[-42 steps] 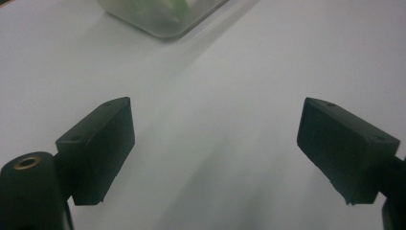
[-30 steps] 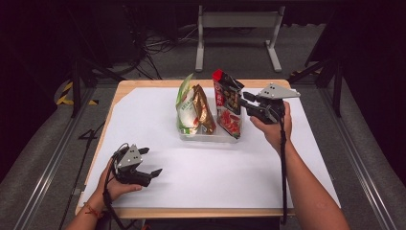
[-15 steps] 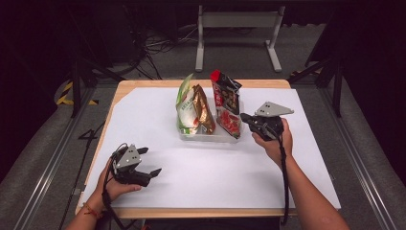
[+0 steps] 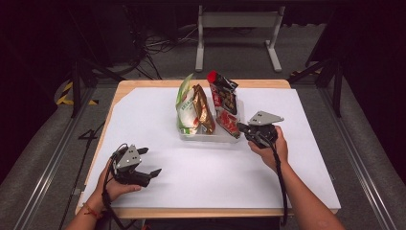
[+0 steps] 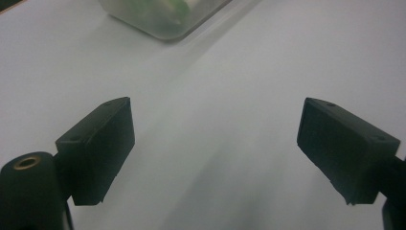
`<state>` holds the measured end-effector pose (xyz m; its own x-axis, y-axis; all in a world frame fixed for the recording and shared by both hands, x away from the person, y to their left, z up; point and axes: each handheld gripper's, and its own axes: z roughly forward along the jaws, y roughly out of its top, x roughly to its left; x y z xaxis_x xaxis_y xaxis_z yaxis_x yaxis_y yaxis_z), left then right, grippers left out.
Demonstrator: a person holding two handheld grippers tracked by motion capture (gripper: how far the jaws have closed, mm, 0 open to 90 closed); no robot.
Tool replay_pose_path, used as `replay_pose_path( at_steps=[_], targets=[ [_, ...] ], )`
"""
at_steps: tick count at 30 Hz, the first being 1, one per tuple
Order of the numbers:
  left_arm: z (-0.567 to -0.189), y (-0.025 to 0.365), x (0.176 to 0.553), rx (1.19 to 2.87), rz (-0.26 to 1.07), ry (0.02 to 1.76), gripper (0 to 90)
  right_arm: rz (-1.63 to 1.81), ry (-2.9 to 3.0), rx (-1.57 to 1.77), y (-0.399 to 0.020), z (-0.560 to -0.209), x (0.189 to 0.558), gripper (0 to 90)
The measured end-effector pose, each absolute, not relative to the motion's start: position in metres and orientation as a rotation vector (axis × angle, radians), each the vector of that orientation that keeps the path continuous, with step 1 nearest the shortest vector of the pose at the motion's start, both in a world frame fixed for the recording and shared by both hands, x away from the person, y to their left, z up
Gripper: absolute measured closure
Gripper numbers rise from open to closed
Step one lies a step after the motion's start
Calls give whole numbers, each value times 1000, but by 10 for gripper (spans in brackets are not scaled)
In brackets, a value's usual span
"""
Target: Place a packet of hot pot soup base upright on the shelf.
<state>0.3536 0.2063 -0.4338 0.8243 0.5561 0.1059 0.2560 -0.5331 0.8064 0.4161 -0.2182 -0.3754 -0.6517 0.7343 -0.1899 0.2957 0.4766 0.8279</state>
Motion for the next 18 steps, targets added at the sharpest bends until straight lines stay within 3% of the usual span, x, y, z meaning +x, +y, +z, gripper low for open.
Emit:
replay_pose_path(
  at_steps=[18],
  targets=[
    [-434, 209, 354, 2147, 448, 591, 135, 1047, 2256, 871, -215, -390, 414, 900]
  ],
)
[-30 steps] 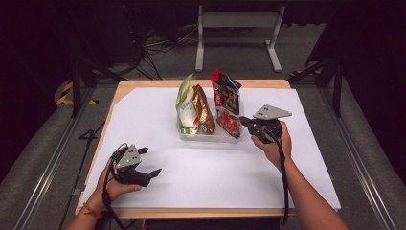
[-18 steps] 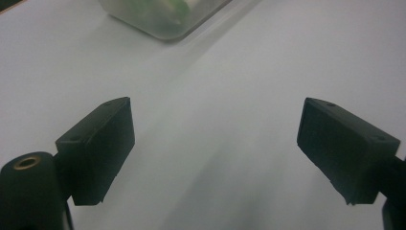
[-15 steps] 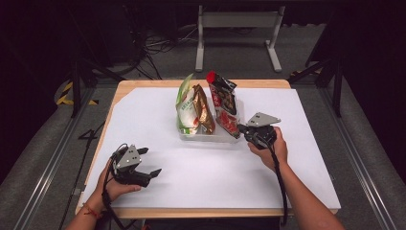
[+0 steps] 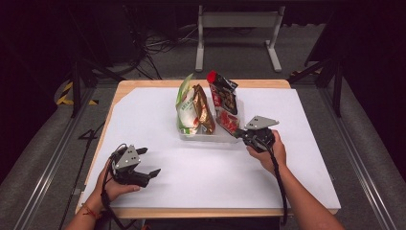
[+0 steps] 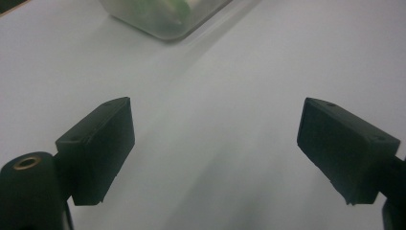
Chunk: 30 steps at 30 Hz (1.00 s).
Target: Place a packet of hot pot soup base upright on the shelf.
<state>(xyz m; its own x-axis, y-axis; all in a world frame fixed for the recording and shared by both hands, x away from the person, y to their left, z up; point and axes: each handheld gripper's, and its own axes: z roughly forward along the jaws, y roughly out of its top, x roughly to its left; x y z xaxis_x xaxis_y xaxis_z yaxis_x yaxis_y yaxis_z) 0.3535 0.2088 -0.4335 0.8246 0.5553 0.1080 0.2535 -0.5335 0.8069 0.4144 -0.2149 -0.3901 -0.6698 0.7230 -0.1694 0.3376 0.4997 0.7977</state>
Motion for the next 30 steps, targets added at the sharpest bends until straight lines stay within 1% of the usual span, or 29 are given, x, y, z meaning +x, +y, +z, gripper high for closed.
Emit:
replay_pose_path(
  at_steps=[22, 30],
  targets=[
    [-434, 207, 353, 2159, 446, 582, 134, 1035, 2266, 951, -215, -405, 430, 900],
    [-434, 208, 354, 2155, 445, 583, 134, 1031, 2273, 924, -213, -403, 426, 899]
  ],
)
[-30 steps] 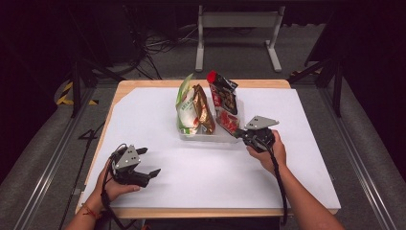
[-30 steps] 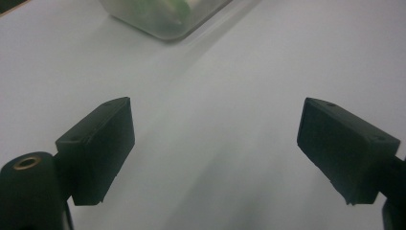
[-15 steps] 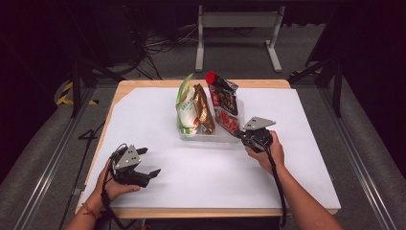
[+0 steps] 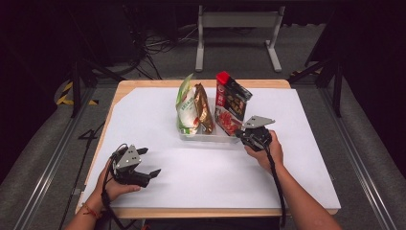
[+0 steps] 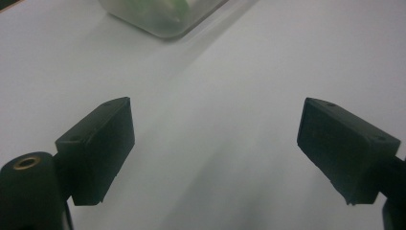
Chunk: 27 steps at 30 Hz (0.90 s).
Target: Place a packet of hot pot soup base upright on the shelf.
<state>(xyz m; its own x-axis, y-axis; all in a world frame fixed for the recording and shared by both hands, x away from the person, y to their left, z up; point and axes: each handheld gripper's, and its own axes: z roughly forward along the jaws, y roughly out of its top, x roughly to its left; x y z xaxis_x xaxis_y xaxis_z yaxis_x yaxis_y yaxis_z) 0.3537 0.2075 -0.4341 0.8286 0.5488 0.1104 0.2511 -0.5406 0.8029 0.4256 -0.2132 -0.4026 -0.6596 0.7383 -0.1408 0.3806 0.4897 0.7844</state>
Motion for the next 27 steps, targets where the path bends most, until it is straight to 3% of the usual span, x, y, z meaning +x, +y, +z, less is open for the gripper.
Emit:
replay_pose_path(
  at_steps=[27],
  targets=[
    [-434, 206, 353, 2153, 442, 588, 132, 1038, 2256, 819, -216, -389, 416, 830]
  ],
)
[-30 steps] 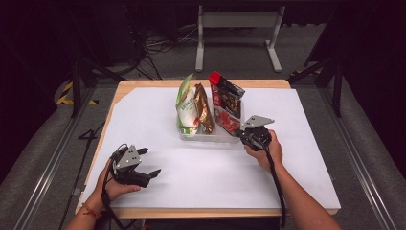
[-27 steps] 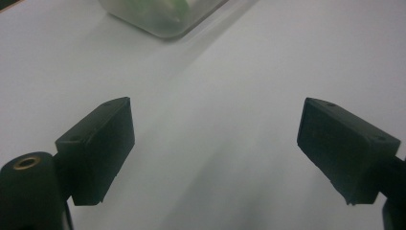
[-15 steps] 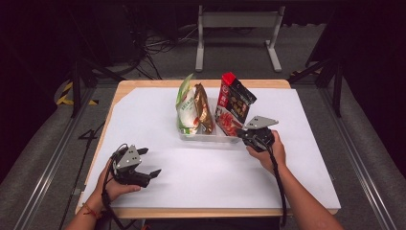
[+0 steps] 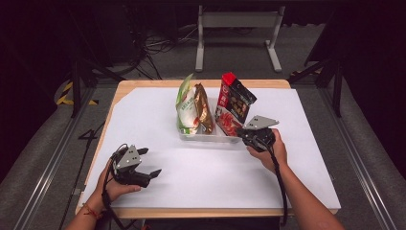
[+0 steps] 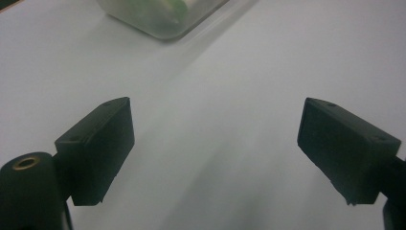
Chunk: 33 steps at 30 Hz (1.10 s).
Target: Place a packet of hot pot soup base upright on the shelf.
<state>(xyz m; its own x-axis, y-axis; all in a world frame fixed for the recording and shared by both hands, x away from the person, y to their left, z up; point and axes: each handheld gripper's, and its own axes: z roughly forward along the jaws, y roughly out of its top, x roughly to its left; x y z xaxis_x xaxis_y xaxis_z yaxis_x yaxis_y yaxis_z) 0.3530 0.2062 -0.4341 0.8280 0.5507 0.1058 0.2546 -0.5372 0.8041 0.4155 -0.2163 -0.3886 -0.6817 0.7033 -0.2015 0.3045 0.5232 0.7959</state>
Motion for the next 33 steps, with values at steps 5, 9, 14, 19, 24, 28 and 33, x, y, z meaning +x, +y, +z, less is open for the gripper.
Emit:
replay_pose_path(
  at_steps=[5, 9, 14, 19, 24, 28, 33],
  targets=[
    [-435, 206, 353, 2155, 438, 589, 132, 1032, 2262, 785, -216, -386, 414, 812],
    [-435, 206, 353, 2160, 439, 585, 132, 1028, 2266, 779, -218, -385, 412, 782],
    [-436, 206, 354, 2166, 439, 588, 132, 1021, 2260, 778, -225, -383, 407, 739],
    [-436, 205, 353, 2169, 436, 586, 132, 1036, 2243, 775, -232, -380, 403, 694],
    [-436, 205, 353, 2170, 437, 586, 132, 1039, 2246, 761, -235, -379, 399, 656],
    [-436, 204, 353, 2174, 436, 584, 132, 1041, 2249, 751, -238, -381, 395, 651],
    [-437, 204, 353, 2174, 435, 583, 132, 1034, 2239, 742, -242, -382, 390, 592]
  ],
)
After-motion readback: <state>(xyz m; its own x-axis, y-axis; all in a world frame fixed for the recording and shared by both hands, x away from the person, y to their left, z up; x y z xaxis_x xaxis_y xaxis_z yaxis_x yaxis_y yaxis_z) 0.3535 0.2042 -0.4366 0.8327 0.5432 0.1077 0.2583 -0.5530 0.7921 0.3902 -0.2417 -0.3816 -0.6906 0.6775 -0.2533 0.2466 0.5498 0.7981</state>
